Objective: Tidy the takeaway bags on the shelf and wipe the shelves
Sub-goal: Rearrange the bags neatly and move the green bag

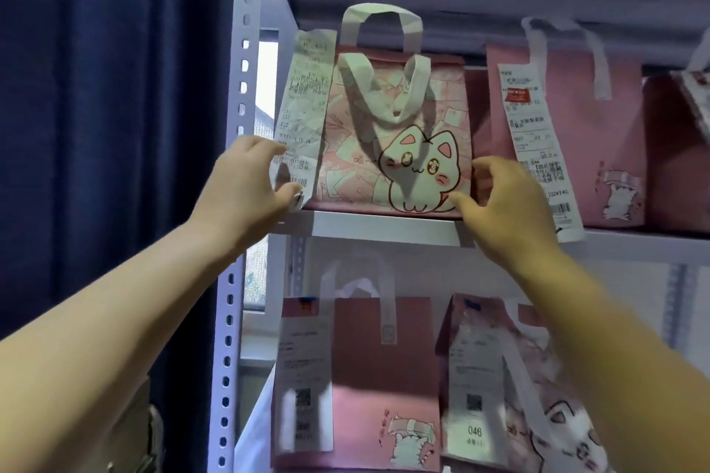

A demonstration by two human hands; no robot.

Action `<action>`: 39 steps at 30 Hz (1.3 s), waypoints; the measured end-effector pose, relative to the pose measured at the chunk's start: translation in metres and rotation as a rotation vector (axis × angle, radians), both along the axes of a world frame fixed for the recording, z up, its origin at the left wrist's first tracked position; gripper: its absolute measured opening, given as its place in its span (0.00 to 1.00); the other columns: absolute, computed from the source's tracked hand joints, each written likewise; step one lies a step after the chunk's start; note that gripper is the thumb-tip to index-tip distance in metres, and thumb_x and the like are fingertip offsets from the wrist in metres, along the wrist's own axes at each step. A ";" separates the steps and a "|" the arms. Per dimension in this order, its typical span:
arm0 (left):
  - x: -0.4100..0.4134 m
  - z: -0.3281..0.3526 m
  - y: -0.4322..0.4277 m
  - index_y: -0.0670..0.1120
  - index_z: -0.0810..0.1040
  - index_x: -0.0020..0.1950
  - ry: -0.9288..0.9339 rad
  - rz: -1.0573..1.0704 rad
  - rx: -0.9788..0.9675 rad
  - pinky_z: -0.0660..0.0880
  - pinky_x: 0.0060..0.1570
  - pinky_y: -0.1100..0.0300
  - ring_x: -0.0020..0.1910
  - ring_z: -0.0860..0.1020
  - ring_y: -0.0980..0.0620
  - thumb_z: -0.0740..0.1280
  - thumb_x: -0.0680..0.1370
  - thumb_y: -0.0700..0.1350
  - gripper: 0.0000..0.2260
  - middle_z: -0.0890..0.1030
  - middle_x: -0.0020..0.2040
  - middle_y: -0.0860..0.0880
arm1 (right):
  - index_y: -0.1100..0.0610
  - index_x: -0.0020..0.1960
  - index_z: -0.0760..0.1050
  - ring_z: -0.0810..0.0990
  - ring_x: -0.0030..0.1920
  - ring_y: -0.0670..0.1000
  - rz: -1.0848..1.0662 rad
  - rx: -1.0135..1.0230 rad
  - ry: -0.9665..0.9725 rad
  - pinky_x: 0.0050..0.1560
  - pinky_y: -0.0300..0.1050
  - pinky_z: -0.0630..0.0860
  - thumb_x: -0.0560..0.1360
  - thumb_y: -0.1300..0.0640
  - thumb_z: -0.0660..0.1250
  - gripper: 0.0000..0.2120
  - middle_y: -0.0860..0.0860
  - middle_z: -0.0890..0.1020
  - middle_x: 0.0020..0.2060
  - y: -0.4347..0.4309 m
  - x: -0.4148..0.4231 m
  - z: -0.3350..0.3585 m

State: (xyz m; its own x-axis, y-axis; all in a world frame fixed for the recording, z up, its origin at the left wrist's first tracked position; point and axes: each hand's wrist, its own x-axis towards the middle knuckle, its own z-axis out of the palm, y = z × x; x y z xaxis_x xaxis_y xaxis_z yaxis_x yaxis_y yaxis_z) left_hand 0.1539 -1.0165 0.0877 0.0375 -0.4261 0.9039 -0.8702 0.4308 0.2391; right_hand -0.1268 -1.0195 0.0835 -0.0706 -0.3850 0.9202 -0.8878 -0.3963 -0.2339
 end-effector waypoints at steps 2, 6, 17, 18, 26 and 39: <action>0.001 -0.001 0.008 0.44 0.75 0.62 0.006 -0.018 -0.041 0.66 0.58 0.61 0.58 0.73 0.48 0.71 0.72 0.46 0.20 0.73 0.60 0.44 | 0.56 0.59 0.73 0.75 0.51 0.52 -0.019 -0.045 0.011 0.49 0.46 0.72 0.72 0.50 0.70 0.18 0.52 0.77 0.52 0.007 0.001 0.001; -0.003 -0.008 0.028 0.46 0.76 0.60 -0.026 -0.055 -0.089 0.72 0.57 0.54 0.57 0.73 0.47 0.71 0.72 0.50 0.18 0.73 0.58 0.46 | 0.56 0.54 0.75 0.75 0.47 0.48 0.044 -0.147 0.015 0.47 0.42 0.71 0.72 0.49 0.69 0.15 0.50 0.78 0.48 0.027 0.010 -0.003; -0.013 -0.079 0.056 0.50 0.78 0.47 -0.013 -0.276 0.072 0.77 0.43 0.58 0.42 0.78 0.57 0.69 0.72 0.53 0.09 0.80 0.43 0.55 | 0.54 0.43 0.78 0.79 0.37 0.41 0.274 0.108 0.072 0.36 0.36 0.75 0.73 0.50 0.69 0.07 0.42 0.81 0.36 0.075 0.032 -0.066; -0.013 -0.089 0.055 0.51 0.79 0.46 -0.012 -0.284 0.115 0.78 0.42 0.57 0.42 0.78 0.58 0.69 0.72 0.54 0.08 0.80 0.42 0.56 | 0.53 0.43 0.78 0.78 0.37 0.41 0.272 0.160 0.078 0.37 0.37 0.76 0.73 0.49 0.68 0.07 0.41 0.80 0.36 0.076 0.032 -0.075; -0.016 -0.167 0.042 0.50 0.79 0.43 0.018 -0.319 0.404 0.77 0.42 0.60 0.40 0.78 0.60 0.70 0.72 0.52 0.06 0.80 0.38 0.58 | 0.49 0.42 0.77 0.77 0.38 0.41 0.137 0.477 0.058 0.40 0.44 0.78 0.72 0.44 0.66 0.09 0.41 0.80 0.36 0.076 0.013 -0.149; -0.067 -0.236 0.023 0.54 0.78 0.38 0.086 -0.346 0.667 0.70 0.34 0.68 0.34 0.76 0.65 0.70 0.72 0.52 0.05 0.80 0.34 0.58 | 0.44 0.40 0.74 0.76 0.39 0.41 -0.082 0.760 -0.141 0.39 0.46 0.76 0.72 0.42 0.66 0.07 0.41 0.79 0.36 0.080 -0.069 -0.233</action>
State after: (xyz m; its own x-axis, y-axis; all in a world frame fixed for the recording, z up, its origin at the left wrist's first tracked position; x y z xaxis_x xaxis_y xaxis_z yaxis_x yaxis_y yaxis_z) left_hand 0.0866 -0.9932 -0.1480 -0.1389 -0.8820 0.4503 -0.6783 0.4160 0.6057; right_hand -0.1954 -0.9398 -0.1491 -0.2231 -0.8953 0.3855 -0.8489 -0.0159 -0.5283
